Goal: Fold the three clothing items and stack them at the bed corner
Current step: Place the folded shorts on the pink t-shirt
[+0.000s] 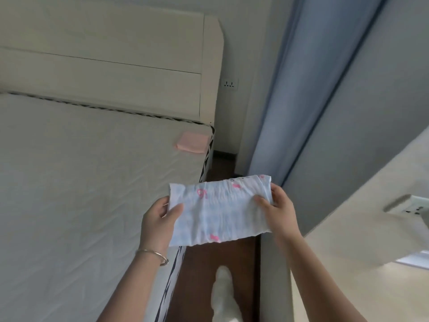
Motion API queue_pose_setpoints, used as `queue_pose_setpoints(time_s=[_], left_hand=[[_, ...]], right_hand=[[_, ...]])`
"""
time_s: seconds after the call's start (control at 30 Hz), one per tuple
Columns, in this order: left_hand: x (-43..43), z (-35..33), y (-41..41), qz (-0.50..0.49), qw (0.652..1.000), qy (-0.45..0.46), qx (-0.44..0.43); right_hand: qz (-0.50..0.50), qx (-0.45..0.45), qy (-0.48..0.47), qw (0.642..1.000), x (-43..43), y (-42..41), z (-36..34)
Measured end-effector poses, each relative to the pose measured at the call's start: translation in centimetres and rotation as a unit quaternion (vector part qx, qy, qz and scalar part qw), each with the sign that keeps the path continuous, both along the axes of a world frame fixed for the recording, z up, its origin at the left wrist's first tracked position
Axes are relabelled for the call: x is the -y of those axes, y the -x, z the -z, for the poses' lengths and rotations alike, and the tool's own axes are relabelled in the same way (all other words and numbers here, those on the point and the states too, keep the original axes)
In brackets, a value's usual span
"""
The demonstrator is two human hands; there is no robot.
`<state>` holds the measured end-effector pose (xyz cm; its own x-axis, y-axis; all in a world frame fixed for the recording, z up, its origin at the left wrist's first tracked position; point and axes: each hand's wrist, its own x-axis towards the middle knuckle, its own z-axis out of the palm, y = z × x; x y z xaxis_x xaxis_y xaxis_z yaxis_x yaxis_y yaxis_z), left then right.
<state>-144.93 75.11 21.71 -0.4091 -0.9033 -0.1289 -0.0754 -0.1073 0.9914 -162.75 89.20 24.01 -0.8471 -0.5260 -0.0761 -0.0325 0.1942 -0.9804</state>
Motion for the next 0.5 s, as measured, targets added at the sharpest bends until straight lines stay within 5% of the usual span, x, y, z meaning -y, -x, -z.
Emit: queue_pose_setpoints(time_s=[0.5], left_hand=[[21.9, 3.6, 19.5, -0.142, 0.987, -0.072, 0.025]], right_hand=[[-0.117, 0.055, -0.060, 0.990, 27.6, 22.6, 4.1]])
